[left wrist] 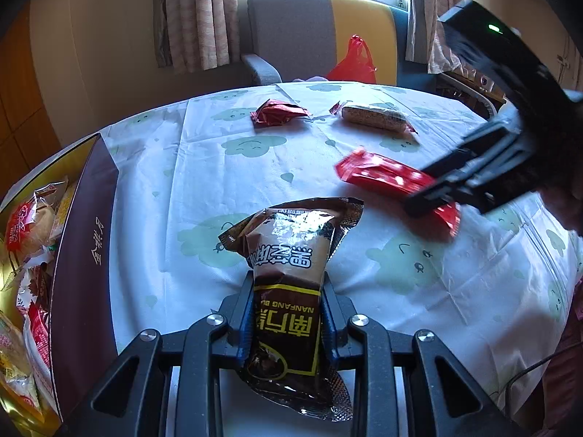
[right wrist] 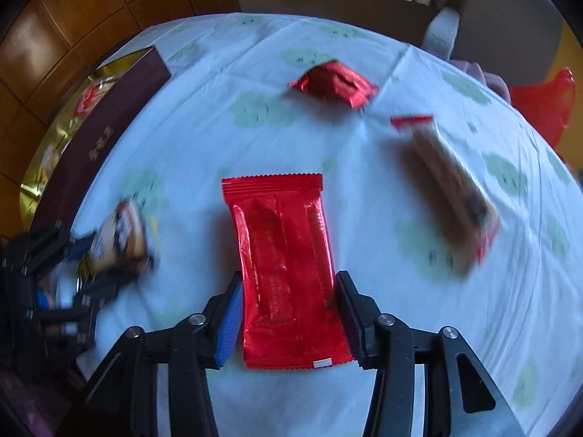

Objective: Organize snacks

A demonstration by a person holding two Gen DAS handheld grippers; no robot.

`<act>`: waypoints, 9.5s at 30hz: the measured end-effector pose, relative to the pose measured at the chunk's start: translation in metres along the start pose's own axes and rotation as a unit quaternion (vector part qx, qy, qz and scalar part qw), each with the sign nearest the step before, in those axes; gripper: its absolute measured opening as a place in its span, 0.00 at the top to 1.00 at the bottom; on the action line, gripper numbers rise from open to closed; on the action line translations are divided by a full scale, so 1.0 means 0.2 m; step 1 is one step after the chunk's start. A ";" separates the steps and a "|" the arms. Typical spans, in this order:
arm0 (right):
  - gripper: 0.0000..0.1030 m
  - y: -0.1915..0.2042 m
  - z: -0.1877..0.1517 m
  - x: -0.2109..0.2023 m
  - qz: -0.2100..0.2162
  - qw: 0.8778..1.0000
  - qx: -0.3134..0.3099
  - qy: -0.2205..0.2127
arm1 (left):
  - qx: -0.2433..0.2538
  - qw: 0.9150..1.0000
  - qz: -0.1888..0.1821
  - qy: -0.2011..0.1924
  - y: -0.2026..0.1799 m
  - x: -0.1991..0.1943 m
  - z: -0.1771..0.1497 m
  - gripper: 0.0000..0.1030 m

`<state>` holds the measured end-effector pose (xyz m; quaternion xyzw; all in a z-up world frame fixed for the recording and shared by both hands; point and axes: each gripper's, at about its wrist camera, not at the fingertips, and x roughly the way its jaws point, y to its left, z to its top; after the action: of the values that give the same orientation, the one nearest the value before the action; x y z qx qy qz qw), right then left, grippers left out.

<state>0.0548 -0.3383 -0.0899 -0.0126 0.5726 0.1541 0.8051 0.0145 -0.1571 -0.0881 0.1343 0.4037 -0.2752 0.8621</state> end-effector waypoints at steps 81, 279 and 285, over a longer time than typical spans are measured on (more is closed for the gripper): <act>0.33 0.21 -0.36 -0.02 -0.086 0.967 0.116 -0.210 | -0.011 0.999 0.019 0.033 0.00 -0.01 0.02 0.65; 0.50 1.17 0.26 -0.10 0.075 0.975 0.052 -0.201 | -0.237 0.948 0.210 -0.012 0.98 -0.65 -0.28 0.64; 0.48 1.08 0.19 -0.14 0.065 0.972 0.077 -0.212 | -0.227 0.951 0.208 -0.013 0.95 -0.66 -0.27 0.64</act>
<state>0.0245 -0.1326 -0.0180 0.1196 0.3990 0.1608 0.8948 0.0231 0.0691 -0.0191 0.0128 0.4069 0.0074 0.9134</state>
